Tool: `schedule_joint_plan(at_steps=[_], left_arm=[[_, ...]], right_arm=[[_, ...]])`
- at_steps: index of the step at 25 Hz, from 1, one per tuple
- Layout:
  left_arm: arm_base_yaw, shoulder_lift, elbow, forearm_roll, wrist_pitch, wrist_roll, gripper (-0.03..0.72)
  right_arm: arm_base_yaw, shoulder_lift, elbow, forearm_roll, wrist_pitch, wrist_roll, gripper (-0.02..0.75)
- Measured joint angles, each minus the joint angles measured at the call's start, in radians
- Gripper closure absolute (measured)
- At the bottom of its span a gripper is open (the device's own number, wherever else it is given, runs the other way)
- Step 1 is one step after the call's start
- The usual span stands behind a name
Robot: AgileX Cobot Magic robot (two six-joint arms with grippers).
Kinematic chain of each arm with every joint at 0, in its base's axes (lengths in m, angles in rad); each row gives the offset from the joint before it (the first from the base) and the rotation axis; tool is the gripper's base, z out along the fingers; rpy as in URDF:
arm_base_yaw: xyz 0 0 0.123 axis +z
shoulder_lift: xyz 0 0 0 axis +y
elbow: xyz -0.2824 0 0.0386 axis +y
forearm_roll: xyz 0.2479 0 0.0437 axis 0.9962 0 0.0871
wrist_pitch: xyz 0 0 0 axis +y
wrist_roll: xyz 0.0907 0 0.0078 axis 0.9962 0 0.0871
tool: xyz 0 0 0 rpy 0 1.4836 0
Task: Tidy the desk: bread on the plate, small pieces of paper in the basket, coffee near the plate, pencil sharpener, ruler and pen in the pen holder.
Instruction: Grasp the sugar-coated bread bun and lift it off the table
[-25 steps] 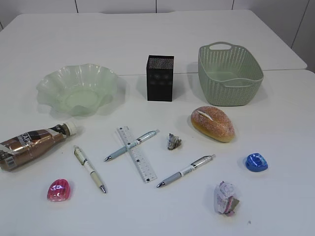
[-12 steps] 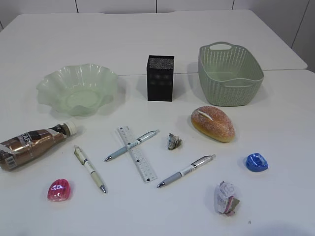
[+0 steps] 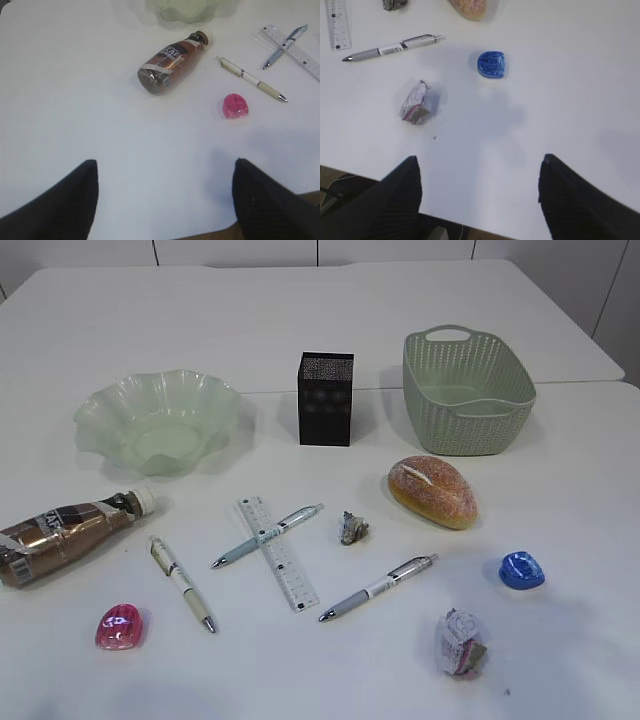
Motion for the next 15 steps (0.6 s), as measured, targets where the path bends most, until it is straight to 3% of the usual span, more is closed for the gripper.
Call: schedule_joint_plan(at_steps=[8, 15], left_arm=[[0.0, 0.002, 0.0, 0.007, 0.0, 0.0, 0.095], [0.0, 0.002, 0.0, 0.009, 0.0, 0.0, 0.095]], right_arm=[[0.0, 0.482, -0.311, 0.02, -0.138, -0.111, 0.17], [0.0, 0.701, -0.419, 0.057, -0.197, -0.122, 0.17]])
